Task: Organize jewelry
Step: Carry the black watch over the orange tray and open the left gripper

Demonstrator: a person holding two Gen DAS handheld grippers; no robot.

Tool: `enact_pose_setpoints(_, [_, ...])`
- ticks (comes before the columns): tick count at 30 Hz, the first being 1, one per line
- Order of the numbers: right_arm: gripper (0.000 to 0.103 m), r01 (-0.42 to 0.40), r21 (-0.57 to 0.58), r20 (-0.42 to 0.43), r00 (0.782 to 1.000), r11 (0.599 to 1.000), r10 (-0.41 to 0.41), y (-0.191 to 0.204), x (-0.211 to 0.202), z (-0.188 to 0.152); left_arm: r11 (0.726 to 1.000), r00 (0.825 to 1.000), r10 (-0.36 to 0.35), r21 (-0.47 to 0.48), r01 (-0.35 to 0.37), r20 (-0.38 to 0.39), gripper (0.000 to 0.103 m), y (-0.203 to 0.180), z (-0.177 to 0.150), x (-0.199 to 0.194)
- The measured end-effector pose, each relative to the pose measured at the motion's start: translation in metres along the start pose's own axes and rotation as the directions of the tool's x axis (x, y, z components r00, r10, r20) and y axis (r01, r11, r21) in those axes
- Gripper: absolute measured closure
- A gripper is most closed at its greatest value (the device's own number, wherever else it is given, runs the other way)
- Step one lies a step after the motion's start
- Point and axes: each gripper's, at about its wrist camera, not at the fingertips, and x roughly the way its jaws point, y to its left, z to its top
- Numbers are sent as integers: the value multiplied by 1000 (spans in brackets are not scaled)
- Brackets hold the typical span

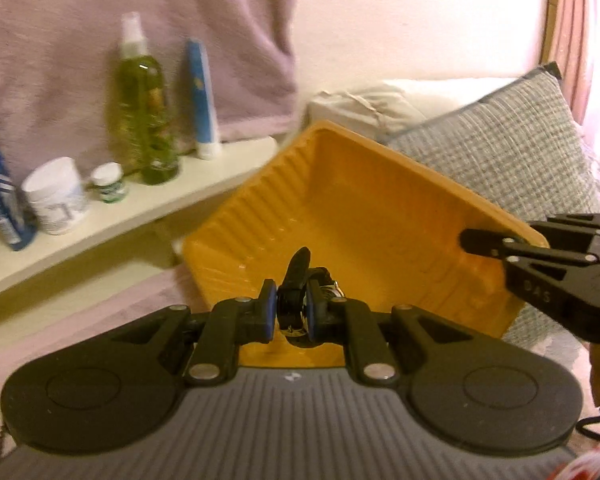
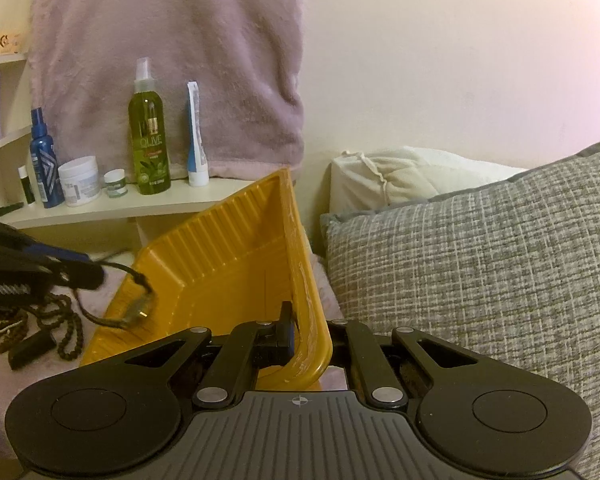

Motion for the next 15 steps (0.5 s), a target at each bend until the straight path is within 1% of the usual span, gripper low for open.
enact_pose_setpoints(7, [97,-9,21,-20,1000,1000,10,-4,4,1,1000,999,-26,11,27,-48,89,-13,-8,17])
enact_pose_setpoints(13, [97,-9,23,-22,1000,1000,10,-3,4,1,999,997,-28,15,29,-69,89,-16,-11,23])
enact_pose_setpoints(15, [97,-10,23,-23,1000,1000,10,-4,4,1,999,997,-34,6,35,-65,89,-15,-12,23])
